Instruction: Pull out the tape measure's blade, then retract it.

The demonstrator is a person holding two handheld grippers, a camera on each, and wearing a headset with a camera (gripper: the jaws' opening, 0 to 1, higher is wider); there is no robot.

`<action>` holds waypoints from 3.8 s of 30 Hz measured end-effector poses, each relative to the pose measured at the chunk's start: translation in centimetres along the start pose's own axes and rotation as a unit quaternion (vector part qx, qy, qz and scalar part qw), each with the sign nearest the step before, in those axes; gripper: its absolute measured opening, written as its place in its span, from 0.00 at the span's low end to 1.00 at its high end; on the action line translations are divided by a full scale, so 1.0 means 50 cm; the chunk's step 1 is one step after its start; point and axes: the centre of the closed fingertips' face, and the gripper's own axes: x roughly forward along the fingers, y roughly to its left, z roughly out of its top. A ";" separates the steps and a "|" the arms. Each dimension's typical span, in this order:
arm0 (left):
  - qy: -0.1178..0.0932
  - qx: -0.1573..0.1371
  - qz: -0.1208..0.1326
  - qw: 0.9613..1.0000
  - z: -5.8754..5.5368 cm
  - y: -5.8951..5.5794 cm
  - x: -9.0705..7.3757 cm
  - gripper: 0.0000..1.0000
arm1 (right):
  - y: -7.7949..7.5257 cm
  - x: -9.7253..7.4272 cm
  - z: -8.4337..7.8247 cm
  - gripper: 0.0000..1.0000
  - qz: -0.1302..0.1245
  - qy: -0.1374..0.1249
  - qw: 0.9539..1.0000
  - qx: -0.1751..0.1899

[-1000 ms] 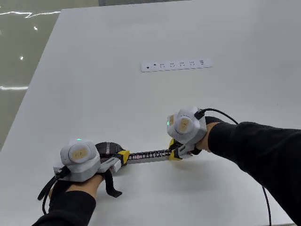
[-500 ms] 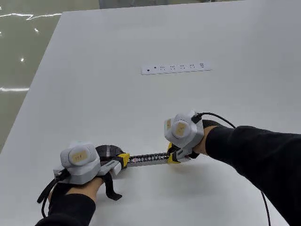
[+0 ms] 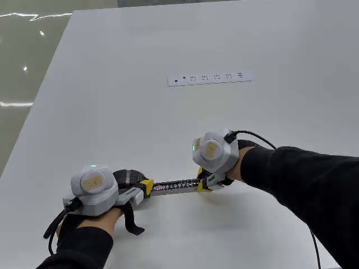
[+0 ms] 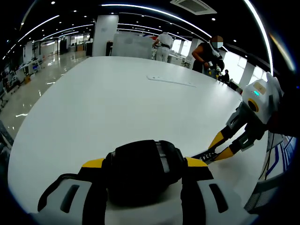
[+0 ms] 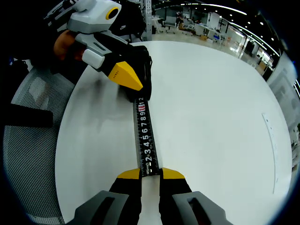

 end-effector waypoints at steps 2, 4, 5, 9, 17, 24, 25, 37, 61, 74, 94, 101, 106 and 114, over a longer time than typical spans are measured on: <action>0.001 0.000 0.000 1.000 0.000 0.000 0.000 0.58 | 0.000 0.001 0.002 0.09 0.000 0.000 1.000 0.000; 0.001 0.000 0.000 1.000 -0.001 -0.001 -0.001 0.58 | 0.000 0.002 0.003 0.09 -0.001 -0.001 1.000 -0.001; 0.001 0.000 -0.001 1.000 -0.001 -0.001 0.000 0.58 | 0.000 0.003 0.004 0.09 -0.002 -0.001 1.000 0.000; 0.000 0.000 0.000 1.000 -0.001 -0.001 -0.001 0.58 | 0.001 0.004 0.007 0.09 -0.003 0.001 1.000 -0.002; 0.002 -0.001 0.000 1.000 -0.001 0.000 0.000 0.58 | 0.000 0.007 0.011 0.09 -0.003 0.001 1.000 -0.002; 0.003 -0.001 0.000 1.000 -0.001 0.001 0.000 0.59 | -0.001 0.009 0.016 0.09 -0.002 -0.001 1.000 -0.001; 0.003 -0.002 0.000 1.000 -0.001 0.001 0.000 0.59 | -0.002 0.010 0.017 0.09 -0.002 -0.002 1.000 -0.001; 0.004 -0.002 0.001 1.000 -0.001 0.002 -0.001 0.58 | 0.002 0.012 0.025 0.09 -0.004 -0.003 1.000 -0.003; 0.005 -0.004 0.001 1.000 -0.002 0.000 -0.002 0.59 | 0.001 0.022 0.048 0.09 -0.004 -0.015 1.000 0.003; 0.007 -0.005 0.000 1.000 -0.003 0.001 -0.002 0.59 | 0.001 0.029 0.060 0.09 -0.008 -0.023 1.000 0.004; 0.006 -0.006 -0.001 1.000 -0.003 -0.001 -0.002 0.59 | 0.003 0.041 0.081 0.09 -0.001 -0.032 0.999 -0.004; 0.007 -0.006 -0.001 1.000 -0.003 0.000 -0.002 0.59 | 0.005 0.043 0.086 0.09 -0.002 -0.034 0.999 -0.005; 0.008 -0.006 -0.001 1.000 -0.001 0.001 -0.002 0.59 | 0.004 0.044 0.088 0.09 0.000 -0.037 0.999 -0.003; 0.008 -0.005 -0.001 1.000 -0.002 0.000 -0.002 0.59 | 0.006 0.047 0.095 0.09 -0.001 -0.040 0.999 -0.002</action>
